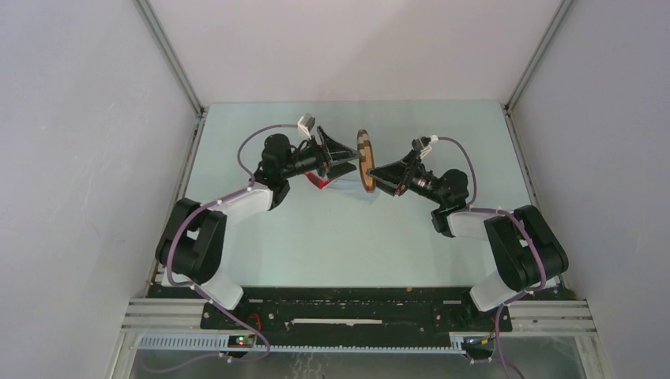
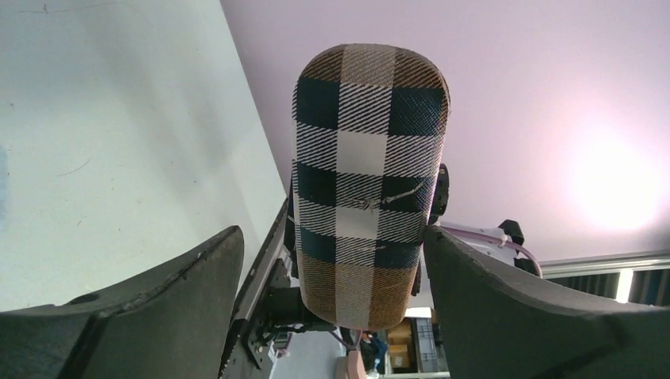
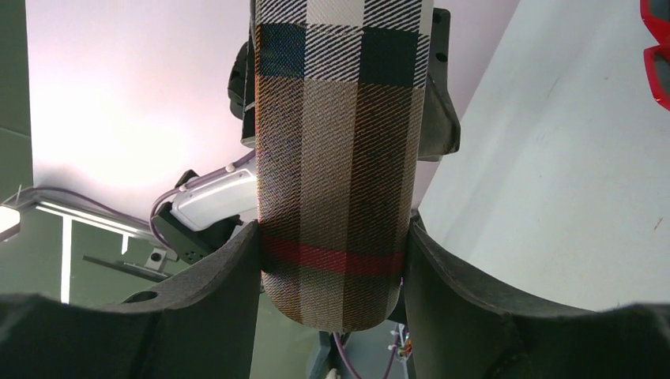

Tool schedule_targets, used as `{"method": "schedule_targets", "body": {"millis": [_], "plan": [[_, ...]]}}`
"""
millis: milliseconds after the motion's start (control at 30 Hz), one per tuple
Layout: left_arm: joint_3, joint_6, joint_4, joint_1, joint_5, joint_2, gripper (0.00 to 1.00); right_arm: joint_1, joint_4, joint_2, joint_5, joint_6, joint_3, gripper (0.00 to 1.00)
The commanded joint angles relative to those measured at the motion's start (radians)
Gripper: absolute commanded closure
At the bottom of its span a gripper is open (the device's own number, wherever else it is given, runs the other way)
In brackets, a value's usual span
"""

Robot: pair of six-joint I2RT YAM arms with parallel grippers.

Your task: Organize the sunglasses

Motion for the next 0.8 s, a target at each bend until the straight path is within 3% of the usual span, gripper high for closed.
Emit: {"method": "schedule_targets", "body": {"millis": [0, 333, 767], "plan": [[0.083, 0.077, -0.058, -0.001, 0.021, -0.019, 0.12, 0.008, 0.060, -0.037, 0.022, -0.006, -0.001, 1.00], [0.086, -0.120, 0.238, -0.004, 0.050, 0.037, 0.14, 0.015, 0.074, -0.021, 0.030, 0.000, -0.001, 1.00], [0.113, -0.140, 0.234, -0.021, 0.032, 0.092, 0.26, 0.023, 0.089, -0.017, 0.027, 0.006, -0.001, 1.00]]}}
